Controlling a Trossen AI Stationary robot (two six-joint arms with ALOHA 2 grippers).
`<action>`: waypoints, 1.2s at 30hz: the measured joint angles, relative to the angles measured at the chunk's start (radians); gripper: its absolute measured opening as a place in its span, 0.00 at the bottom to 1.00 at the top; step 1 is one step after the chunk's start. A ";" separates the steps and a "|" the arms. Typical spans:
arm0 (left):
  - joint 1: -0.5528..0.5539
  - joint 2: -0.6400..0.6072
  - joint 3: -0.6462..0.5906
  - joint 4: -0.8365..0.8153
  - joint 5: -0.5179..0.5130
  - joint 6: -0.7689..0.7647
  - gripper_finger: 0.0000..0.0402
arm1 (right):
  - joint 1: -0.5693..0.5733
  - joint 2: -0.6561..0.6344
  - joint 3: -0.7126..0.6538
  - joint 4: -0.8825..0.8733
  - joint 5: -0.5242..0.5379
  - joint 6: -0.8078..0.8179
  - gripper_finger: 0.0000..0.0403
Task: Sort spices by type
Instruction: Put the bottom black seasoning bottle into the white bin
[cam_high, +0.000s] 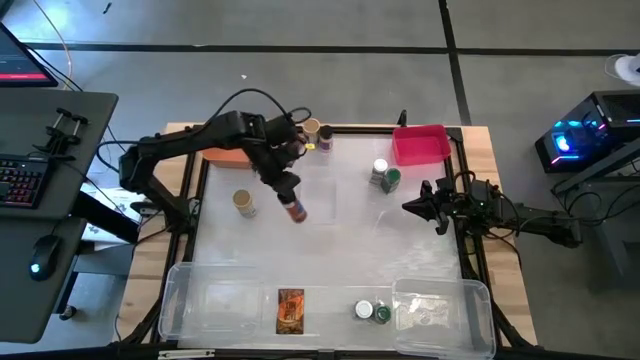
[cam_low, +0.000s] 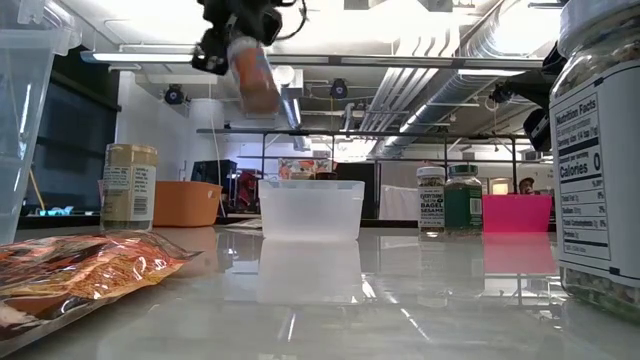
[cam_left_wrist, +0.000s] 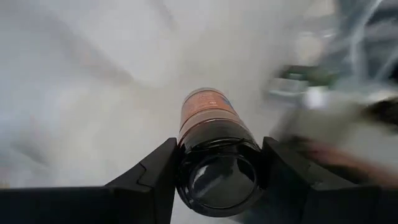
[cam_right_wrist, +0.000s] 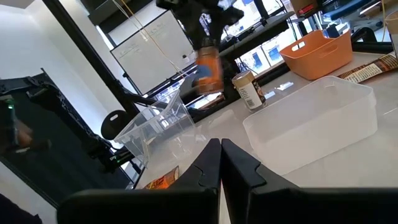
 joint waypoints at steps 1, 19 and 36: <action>-0.008 -0.002 0.000 0.004 -0.090 0.085 0.41 | 0.000 0.000 0.000 0.000 0.000 0.000 0.00; 0.001 0.359 0.359 -0.162 -0.413 0.483 0.41 | 0.000 0.000 0.000 0.000 0.000 0.000 0.00; -0.007 0.599 0.501 -0.181 -0.424 0.528 0.41 | 0.000 0.000 0.000 0.000 0.000 0.000 0.00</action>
